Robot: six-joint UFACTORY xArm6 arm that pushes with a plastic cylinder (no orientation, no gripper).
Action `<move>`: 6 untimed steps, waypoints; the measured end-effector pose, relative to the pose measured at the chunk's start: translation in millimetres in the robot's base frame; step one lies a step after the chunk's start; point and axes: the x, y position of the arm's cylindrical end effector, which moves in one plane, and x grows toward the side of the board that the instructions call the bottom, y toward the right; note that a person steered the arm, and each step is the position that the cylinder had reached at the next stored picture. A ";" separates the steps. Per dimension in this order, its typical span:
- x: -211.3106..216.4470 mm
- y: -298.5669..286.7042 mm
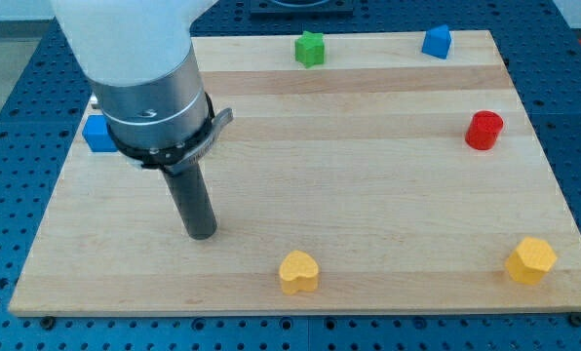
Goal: Move your arm closer to the yellow heart
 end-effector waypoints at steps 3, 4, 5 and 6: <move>38.4 8.8; 49.7 18.6; 63.1 21.4; 75.6 27.2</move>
